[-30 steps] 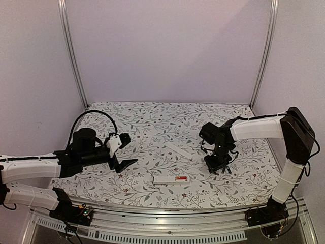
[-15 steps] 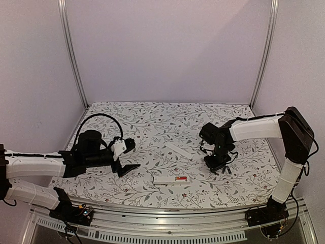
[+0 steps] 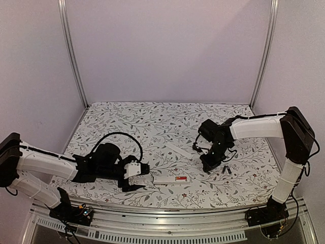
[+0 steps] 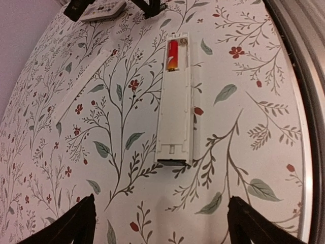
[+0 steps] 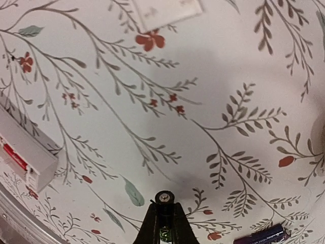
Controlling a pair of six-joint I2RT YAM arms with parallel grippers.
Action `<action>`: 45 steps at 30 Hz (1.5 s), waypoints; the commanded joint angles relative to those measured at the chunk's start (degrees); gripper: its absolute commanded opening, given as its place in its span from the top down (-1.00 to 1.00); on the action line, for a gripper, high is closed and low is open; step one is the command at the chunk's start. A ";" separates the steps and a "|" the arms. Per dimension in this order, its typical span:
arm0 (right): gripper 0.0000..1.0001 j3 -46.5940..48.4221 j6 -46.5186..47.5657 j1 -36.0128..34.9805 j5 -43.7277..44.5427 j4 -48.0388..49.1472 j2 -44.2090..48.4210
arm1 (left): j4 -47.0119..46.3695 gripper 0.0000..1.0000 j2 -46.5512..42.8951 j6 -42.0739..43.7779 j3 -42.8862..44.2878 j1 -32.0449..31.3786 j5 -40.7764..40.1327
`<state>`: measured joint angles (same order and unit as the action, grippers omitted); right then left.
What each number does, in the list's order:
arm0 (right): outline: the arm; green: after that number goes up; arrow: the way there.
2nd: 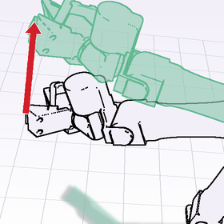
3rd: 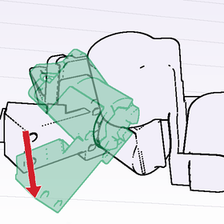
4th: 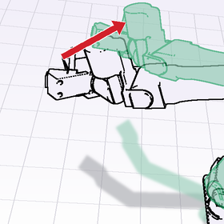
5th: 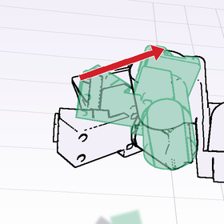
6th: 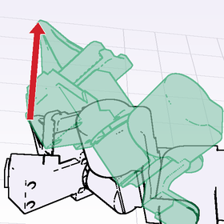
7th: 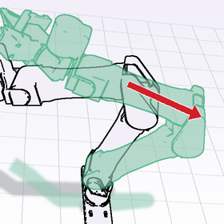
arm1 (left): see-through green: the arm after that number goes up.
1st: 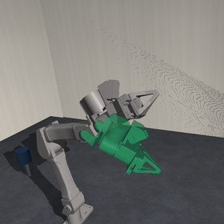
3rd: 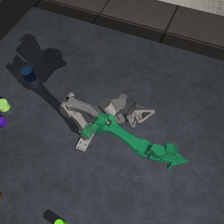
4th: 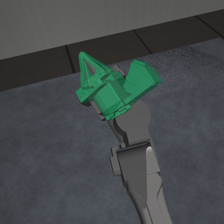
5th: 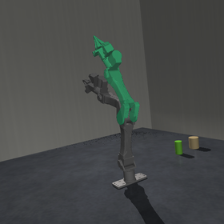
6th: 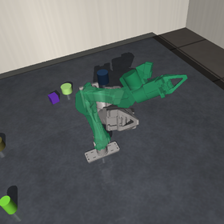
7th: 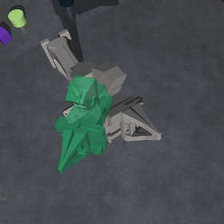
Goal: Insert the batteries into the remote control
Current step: Pick up the battery at the center of the board, then place the battery in the battery compartment.
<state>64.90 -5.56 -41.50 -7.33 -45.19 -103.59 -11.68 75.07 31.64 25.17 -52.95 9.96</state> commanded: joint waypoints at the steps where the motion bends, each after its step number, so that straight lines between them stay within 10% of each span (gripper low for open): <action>1: 1.00 2.83 7.20 -4.91 -11.06 8.82 5.09 | 1.61 -0.78 2.51 2.09 1.30 -3.13 -3.21; 16: 1.00 5.46 25.73 -14.49 -11.79 17.45 -1.26 | 1.71 -0.75 0.52 0.88 0.58 -3.13 -3.27; 45: 1.00 0.30 31.42 -14.84 -6.55 16.12 -2.24 | 0.96 -0.75 1.44 0.80 0.89 -3.04 -4.15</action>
<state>66.43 24.49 -55.99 -15.09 -28.67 -104.51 -10.81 76.31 32.77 25.36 -55.44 6.28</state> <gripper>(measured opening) 0.061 0.874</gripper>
